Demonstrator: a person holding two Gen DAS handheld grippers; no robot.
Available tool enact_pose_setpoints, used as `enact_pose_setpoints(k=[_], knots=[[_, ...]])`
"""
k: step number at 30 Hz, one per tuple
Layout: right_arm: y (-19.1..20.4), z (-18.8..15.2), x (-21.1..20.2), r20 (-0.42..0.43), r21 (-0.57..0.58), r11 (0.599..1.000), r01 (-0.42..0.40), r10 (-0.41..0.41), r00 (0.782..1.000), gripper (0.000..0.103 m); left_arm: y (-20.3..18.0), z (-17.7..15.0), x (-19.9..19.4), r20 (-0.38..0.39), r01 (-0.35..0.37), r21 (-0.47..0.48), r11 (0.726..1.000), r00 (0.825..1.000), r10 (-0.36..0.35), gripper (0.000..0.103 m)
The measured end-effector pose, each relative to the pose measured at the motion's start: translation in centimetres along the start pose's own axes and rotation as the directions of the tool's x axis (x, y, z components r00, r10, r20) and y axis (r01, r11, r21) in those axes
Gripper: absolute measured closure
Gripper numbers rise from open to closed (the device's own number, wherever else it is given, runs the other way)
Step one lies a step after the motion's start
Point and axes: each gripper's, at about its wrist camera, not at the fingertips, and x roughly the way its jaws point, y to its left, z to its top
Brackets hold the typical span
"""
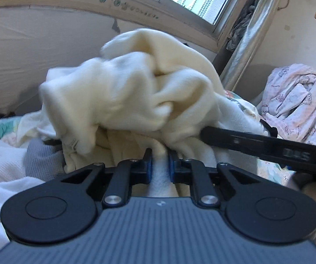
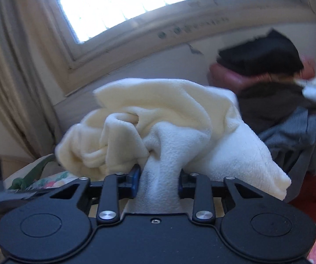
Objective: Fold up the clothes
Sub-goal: 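Grasp the cream fleece hoodie from the pile with both grippers, then lift the cream hoodie and carry it onto the open bed with both grippers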
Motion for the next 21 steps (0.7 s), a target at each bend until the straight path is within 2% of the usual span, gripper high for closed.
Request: enact_pose_setpoints(k=[2,4,7,10,12,15,18,21], knots=[[1.2,0.4,-1.7,0.022,-0.036,0.999,-0.029,0.029,0.999,0.076,-0.6,0.3,-0.3,0.015,0.014,-0.005,1.0,1.0,-0.014,0.091],[2.1,0.9,-3.4,0.04,-0.053,0.996,-0.078,0.08,0.996,0.085,-1.5,0.6,-0.6,0.034,0.037,-0.001,0.999,0.999,-0.037,0.091],[1.6,1.4,-4.8,0.071,0.041,0.985,-0.17,0.167,0.983,0.088,-3.4,1.0,-0.6,0.046,0.042,0.03,0.999,0.998,-0.044,0.092],[0.3,1.1,-6.1,0.117,0.088,0.982,-0.167,0.157,0.981,0.089,-5.5,1.5,-0.5,0.048,0.025,0.066,0.998,0.998,-0.028,0.092],[-0.8,0.7,-6.8,0.142,0.145,0.971,-0.19,0.169,0.975,0.089,-5.9,1.7,-0.6,0.046,0.042,0.067,0.997,0.998,-0.045,0.092],[-0.9,0.2,-8.5,0.174,0.157,0.97,-0.188,0.16,0.972,0.089,-8.2,2.5,-1.6,0.063,0.03,0.147,0.989,0.997,-0.04,0.093],[-0.9,-0.2,-10.9,0.228,0.196,0.962,-0.188,0.142,0.963,0.089,-12.2,3.1,-2.4,0.113,0.007,0.288,0.958,0.993,-0.041,0.094],[-1.4,-0.8,-14.5,0.305,0.229,0.958,-0.172,0.097,0.947,0.089,-16.3,3.6,-2.7,0.118,0.055,0.358,0.932,0.988,-0.104,0.094]])
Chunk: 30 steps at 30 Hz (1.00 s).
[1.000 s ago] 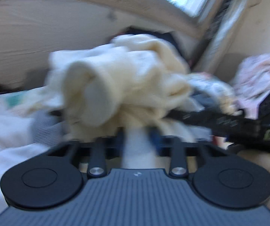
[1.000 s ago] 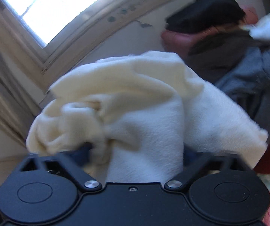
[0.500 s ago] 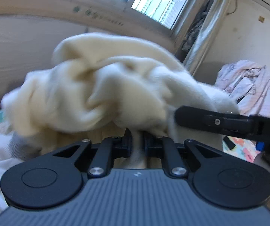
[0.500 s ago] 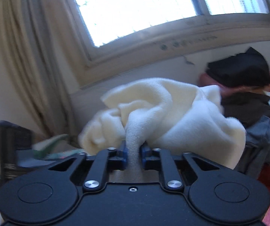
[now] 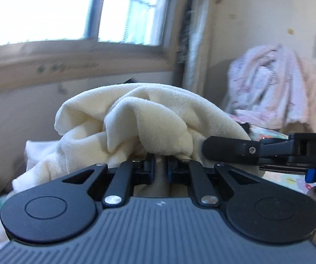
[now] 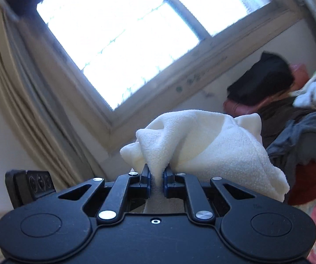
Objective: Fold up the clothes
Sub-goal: 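Lift the cream hoodie and carry it onto the open bed with both grippers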
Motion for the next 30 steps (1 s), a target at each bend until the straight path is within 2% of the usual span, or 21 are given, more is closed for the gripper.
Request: enact_pose_setpoints(k=[3,6,9,13,16,17,19,21,22,24,26,27,28,30], knots=[[-0.3,1.4,-3.9,0.07,-0.003,0.999,0.046,-0.045,0.997,0.089,-4.1,1.7,0.6,0.026,0.066,0.062,0.996,0.997,-0.068,0.094],[-1.1,2.9,-8.6,0.136,-0.003,0.996,0.095,-0.093,0.986,0.089,-8.8,2.9,1.3,0.045,0.146,0.112,0.983,0.987,-0.151,0.094],[-2.2,4.2,-13.5,0.208,-0.01,0.989,0.15,-0.144,0.968,0.089,-14.3,4.1,2.1,0.056,0.215,0.162,0.963,0.972,-0.227,0.094],[-4.1,5.1,-20.7,0.281,-0.001,0.967,0.253,-0.242,0.929,0.089,-21.9,3.6,2.9,0.05,0.301,0.218,0.928,0.946,-0.319,0.098],[-6.7,4.4,-25.4,0.289,0.034,0.935,0.353,-0.347,0.892,0.089,-28.2,2.4,3.4,0.058,0.394,0.253,0.884,0.906,-0.42,0.103],[-7.7,4.0,-26.9,0.285,0.048,0.921,0.386,-0.383,0.879,0.089,-30.3,1.9,3.4,0.062,0.434,0.262,0.862,0.884,-0.464,0.103],[-10.1,2.7,-29.8,0.252,0.087,0.895,0.438,-0.445,0.859,0.089,-34.3,0.5,3.0,0.065,0.554,0.319,0.769,0.797,-0.6,0.103],[-13.2,0.4,-32.0,0.211,0.158,0.845,0.511,-0.535,0.818,0.089,-38.1,-1.2,3.3,-0.014,0.544,0.392,0.742,0.81,-0.586,0.103],[-15.0,-0.9,-33.0,0.186,0.203,0.811,0.548,-0.582,0.792,0.09,-39.4,-2.2,3.7,-0.05,0.52,0.436,0.735,0.829,-0.557,0.103],[-18.6,-3.4,-35.4,0.133,0.286,0.741,0.607,-0.658,0.741,0.09,-40.3,-4.1,4.6,-0.107,0.506,0.463,0.728,0.847,-0.521,0.102],[-21.2,-5.3,-37.8,0.114,0.344,0.695,0.631,-0.698,0.707,0.09,-40.4,-5.7,6.8,-0.232,0.525,0.42,0.74,0.851,-0.472,0.101],[-22.4,-6.3,-38.9,0.106,0.372,0.671,0.641,-0.717,0.689,0.09,-39.7,-6.7,7.8,-0.29,0.521,0.396,0.756,0.852,-0.435,0.101],[-23.6,-7.2,-40.0,0.097,0.399,0.647,0.65,-0.735,0.672,0.09,-38.8,-7.8,8.9,-0.334,0.498,0.386,0.777,0.86,-0.385,0.101],[-24.2,-7.3,-39.8,0.099,0.399,0.63,0.667,-0.752,0.651,0.091,-36.8,-9.3,11.0,-0.386,0.428,0.396,0.812,0.88,-0.276,0.099]])
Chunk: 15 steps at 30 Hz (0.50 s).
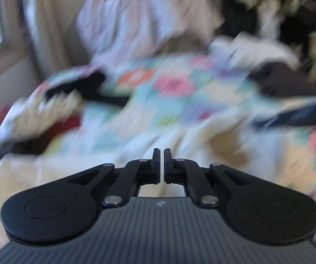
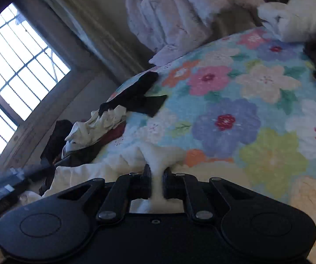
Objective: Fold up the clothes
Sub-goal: 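Lift the cream hoodie and carry it onto the open bed with both grippers, then release the hoodie onto the floral quilt with both grippers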
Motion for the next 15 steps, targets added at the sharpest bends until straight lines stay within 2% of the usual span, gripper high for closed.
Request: enact_pose_setpoints(k=[2,4,5,7,8,12,15], knots=[[0.1,0.0,0.6,0.014,-0.008,1.0,0.021,-0.021,1.0,0.091,2.0,-1.8,1.5,-0.088,-0.065,-0.034,0.997,0.994,0.062,0.091],[0.9,-0.1,0.9,0.014,-0.074,0.994,0.075,-0.075,0.997,0.09,4.3,-3.8,1.7,-0.127,-0.082,-0.064,0.995,0.989,0.073,0.086],[0.9,-0.3,1.0,0.016,-0.106,0.99,0.094,-0.093,0.996,0.09,5.4,-4.7,1.6,-0.137,-0.082,-0.078,0.994,0.988,0.071,0.078],[0.5,-1.1,1.5,0.002,-0.12,0.988,0.101,-0.101,0.995,0.09,6.6,-6.0,1.2,-0.13,-0.063,-0.117,0.991,0.99,0.048,0.064],[0.5,-1.5,1.5,-0.003,-0.117,0.989,0.09,-0.091,0.996,0.089,7.1,-6.4,1.3,-0.127,-0.053,-0.139,0.989,0.991,0.036,0.06],[1.2,-1.8,0.5,0.038,-0.116,0.99,0.078,-0.074,0.997,0.084,8.3,-7.3,2.1,-0.111,-0.017,-0.201,0.98,0.994,-0.006,0.054],[1.3,-1.8,0.1,0.055,-0.105,0.991,0.083,-0.077,0.996,0.083,7.4,-7.3,3.1,-0.118,-0.049,-0.163,0.985,0.993,0.03,0.048]])
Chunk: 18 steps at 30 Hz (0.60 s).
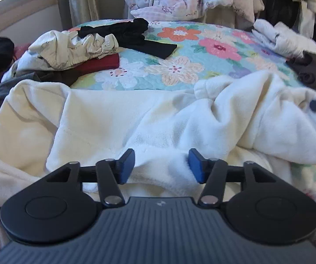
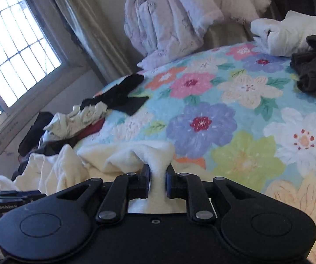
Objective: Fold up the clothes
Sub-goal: 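Release the hoodie onto the floral quilt with both grippers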
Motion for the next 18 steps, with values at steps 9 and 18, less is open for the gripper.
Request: enact_pose_setpoints(k=[9,18], knots=[[-1.4,-0.3,-1.9,0.053,0.017,1.0,0.009,-0.01,0.999,0.077,-2.5,0.2,0.3,0.009,-0.082,0.05,0.995,0.997,0.082,0.047],[-1.7,-0.5,-5.6,0.148,-0.025,0.997,-0.075,0.078,0.986,0.057,-1.3,0.9,-1.6,-0.015,-0.027,-0.026,0.999,1.0,0.027,0.045]])
